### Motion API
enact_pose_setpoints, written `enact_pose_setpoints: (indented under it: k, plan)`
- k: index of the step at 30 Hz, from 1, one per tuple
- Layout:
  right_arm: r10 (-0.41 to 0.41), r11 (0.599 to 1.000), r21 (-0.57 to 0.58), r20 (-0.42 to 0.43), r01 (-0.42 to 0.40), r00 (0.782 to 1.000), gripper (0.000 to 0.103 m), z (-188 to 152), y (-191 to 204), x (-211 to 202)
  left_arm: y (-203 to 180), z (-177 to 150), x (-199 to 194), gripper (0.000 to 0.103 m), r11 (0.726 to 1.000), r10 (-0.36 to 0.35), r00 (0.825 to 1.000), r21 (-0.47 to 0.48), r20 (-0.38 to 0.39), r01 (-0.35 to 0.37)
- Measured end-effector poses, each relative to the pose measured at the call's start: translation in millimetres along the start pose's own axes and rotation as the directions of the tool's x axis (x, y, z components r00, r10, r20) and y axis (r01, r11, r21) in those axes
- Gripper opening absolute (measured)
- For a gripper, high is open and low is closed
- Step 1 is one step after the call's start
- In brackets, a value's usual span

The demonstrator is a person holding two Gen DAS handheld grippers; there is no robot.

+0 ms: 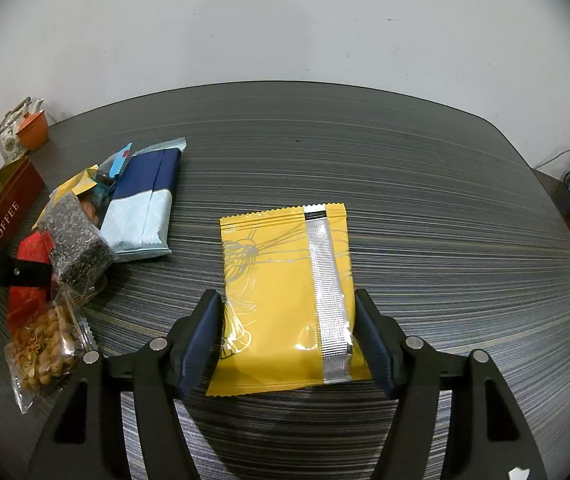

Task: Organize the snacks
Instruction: 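Hold the yellow packet with the right gripper while the left moves toward the red packet, then grasp the red gold-lettered packet with the left gripper and lift it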

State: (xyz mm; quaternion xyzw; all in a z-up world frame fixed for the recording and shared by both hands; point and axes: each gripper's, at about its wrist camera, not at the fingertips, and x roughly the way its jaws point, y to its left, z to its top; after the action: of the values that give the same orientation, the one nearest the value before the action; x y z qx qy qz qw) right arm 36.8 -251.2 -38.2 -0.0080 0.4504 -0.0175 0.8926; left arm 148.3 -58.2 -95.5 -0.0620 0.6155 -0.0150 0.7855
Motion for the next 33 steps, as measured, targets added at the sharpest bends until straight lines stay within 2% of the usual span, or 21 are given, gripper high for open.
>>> enact_pose_setpoints:
  k: [9, 19, 33]
  plan:
    - [-0.001, 1.0, 0.0, -0.002, 0.001, 1.0, 0.065, 0.0, 0.1, 0.2, 3.3, -8.1, -9.2, 0.052, 0.993, -0.015, 1.0, 0.117, 0.012, 0.013]
    - [-0.001, 1.0, 0.0, -0.002, 0.001, 1.0, 0.065, 0.1, 0.3, 0.2, 9.3, -20.3, -15.6, 0.051, 0.98, -0.042, 0.999, 0.197, 0.014, 0.039]
    - [-0.001, 1.0, 0.0, -0.003, 0.001, 1.0, 0.065, 0.6, 0.3, 0.1, 11.7, -46.7, -31.0, 0.049, 0.97, -0.059, 0.998, 0.238, 0.02, 0.052]
